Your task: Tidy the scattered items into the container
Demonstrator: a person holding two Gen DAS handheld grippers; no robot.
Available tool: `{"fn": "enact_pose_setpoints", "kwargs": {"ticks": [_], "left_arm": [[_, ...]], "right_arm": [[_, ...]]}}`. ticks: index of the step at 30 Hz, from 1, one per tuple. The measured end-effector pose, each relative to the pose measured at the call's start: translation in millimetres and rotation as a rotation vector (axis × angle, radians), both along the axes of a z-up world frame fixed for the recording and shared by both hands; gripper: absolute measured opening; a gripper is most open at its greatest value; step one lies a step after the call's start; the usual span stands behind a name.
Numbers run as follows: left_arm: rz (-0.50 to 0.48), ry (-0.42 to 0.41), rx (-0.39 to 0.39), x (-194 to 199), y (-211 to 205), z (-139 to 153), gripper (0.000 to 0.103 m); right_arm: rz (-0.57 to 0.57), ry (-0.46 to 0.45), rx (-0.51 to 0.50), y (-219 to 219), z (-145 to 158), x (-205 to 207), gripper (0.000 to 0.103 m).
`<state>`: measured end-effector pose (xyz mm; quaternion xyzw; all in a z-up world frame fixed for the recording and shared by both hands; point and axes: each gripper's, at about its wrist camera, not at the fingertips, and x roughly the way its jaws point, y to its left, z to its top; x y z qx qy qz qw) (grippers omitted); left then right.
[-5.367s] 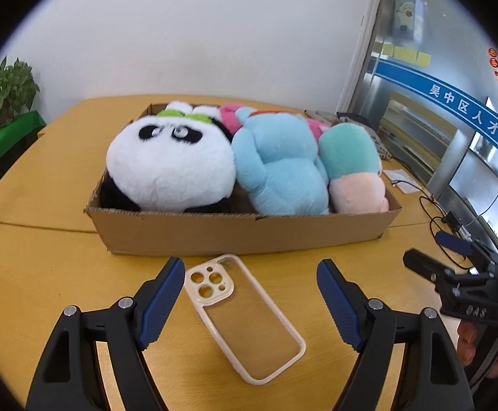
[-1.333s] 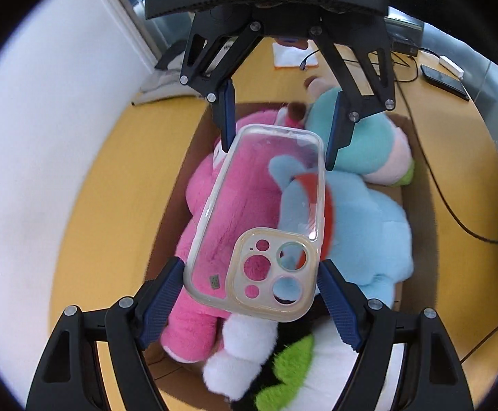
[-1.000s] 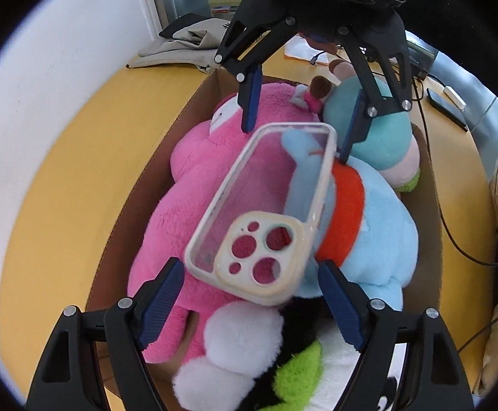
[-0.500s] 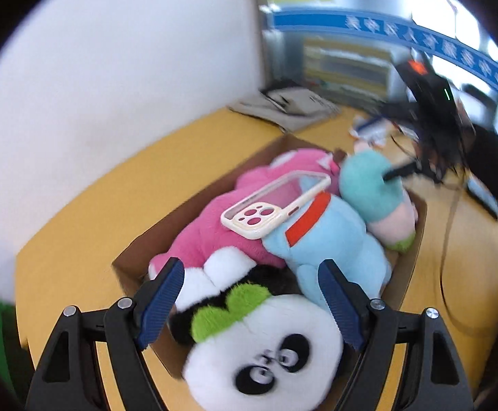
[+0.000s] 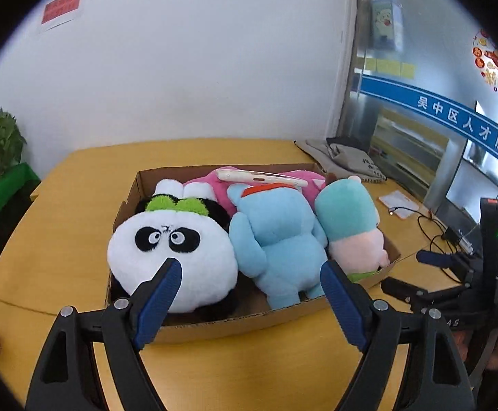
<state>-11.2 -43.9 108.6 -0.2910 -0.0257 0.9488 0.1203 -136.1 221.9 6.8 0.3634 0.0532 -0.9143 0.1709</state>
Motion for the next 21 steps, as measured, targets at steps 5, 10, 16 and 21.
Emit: {"fn": "enact_pose_setpoints", "kwargs": {"ticks": [5,10,16,21], "left_arm": [[0.185,0.039,-0.027,25,2,-5,0.084],[0.223,-0.007,-0.016,48,7,-24,0.084],[0.197,-0.022,-0.034,68,19,-28,0.084],[0.16,-0.031,-0.032,68,29,-29,0.084]], "right_arm": [[-0.031,0.02,0.009,14,3,34,0.103],[-0.035,0.029,0.004,29,-4,63,0.103],[-0.062,0.024,0.006,44,-9,82,0.103],[-0.075,0.044,0.014,51,-4,90,0.103]]}}
